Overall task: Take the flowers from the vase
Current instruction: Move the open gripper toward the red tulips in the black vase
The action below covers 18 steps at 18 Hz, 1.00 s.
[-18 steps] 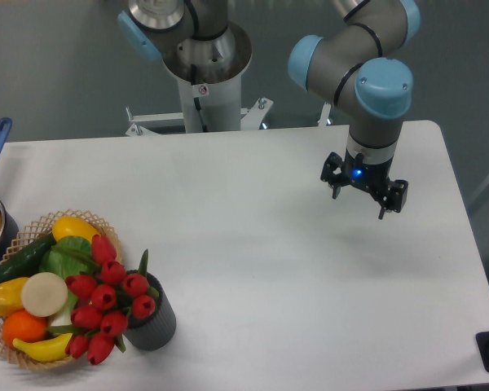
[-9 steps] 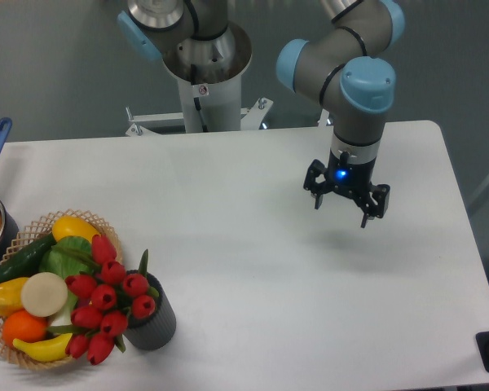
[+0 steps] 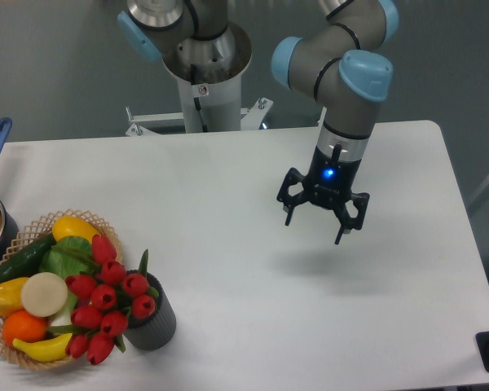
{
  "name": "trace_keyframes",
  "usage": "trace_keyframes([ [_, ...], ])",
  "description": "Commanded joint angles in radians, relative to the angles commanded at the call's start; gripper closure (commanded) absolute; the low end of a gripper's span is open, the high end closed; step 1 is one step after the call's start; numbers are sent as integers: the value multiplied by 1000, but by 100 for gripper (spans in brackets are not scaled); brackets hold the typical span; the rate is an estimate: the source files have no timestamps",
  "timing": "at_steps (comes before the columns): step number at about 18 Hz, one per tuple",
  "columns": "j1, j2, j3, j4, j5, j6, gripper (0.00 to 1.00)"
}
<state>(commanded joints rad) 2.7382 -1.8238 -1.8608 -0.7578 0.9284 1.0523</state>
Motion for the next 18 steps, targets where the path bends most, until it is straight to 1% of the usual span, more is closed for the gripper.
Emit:
trace_keyframes([
  [1,-11,-12,9,11,-47,0,0],
  [3,-18,-40,12,20,-199,2,0],
  [5,-17,-45,5,20,-331,-3,0],
  [6,-18,-45,-3,18,-370,-5,0],
  [8,-31,-41,-14,20,-416,-2,0],
  [10,-79,-41,-12,20,-439,5,0],
  [12,-123,-46,0,23,-439,9,0],
  [15,-166,-86,41,40,-445,63,0],
  [16,-175,-98,52,41,-473,83,0],
  [18,-195,-118,52,40,-546,112,0],
])
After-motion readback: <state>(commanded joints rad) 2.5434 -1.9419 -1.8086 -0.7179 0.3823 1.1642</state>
